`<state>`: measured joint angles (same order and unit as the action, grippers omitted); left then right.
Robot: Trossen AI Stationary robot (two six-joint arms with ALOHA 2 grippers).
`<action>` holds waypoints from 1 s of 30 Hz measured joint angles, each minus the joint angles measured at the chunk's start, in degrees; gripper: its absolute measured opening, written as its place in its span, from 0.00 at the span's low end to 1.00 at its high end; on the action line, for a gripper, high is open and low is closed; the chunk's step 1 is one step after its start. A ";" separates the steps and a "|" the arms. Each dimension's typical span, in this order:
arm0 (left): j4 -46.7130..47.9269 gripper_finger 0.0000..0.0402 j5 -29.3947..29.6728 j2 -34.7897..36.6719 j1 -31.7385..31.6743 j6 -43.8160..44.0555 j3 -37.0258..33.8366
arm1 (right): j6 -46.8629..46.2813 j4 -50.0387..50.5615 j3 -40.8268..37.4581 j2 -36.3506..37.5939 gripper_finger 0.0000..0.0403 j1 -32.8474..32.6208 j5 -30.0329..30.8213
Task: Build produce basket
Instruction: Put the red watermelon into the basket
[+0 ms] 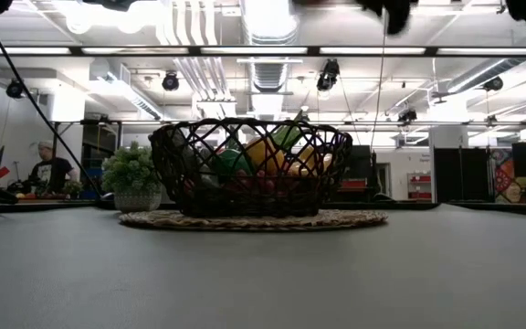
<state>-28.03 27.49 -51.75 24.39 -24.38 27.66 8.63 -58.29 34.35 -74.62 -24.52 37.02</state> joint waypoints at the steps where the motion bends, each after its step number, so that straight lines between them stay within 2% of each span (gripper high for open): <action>1: 0.01 0.43 0.00 0.00 0.01 0.00 0.00 | 0.68 2.04 1.15 -0.47 0.38 0.44 9.27; 3: 0.00 0.43 0.00 0.00 -0.01 0.00 0.00 | 1.41 6.00 3.31 -1.87 0.38 1.73 22.11; 5: 0.02 0.43 0.00 0.00 0.01 -0.02 0.00 | 0.82 9.68 5.62 -3.45 0.38 3.28 25.59; 12: 0.04 0.43 0.00 0.00 0.01 -0.02 0.00 | -11.91 26.38 13.89 -11.94 0.38 9.17 25.98; 19: 0.26 0.43 0.00 0.00 0.01 0.00 0.00 | -24.47 46.48 22.90 -19.36 0.38 10.30 25.26; 25: 0.35 0.43 0.00 0.00 -0.01 0.00 0.00 | -29.54 59.96 31.27 -23.41 0.39 10.28 19.21; 30: 0.47 0.43 0.00 0.00 0.01 0.04 0.00 | -29.84 63.31 35.11 -25.36 0.49 10.28 17.50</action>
<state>-27.56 27.49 -51.75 24.40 -24.34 27.66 -21.21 5.02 69.46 -99.98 -14.24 54.53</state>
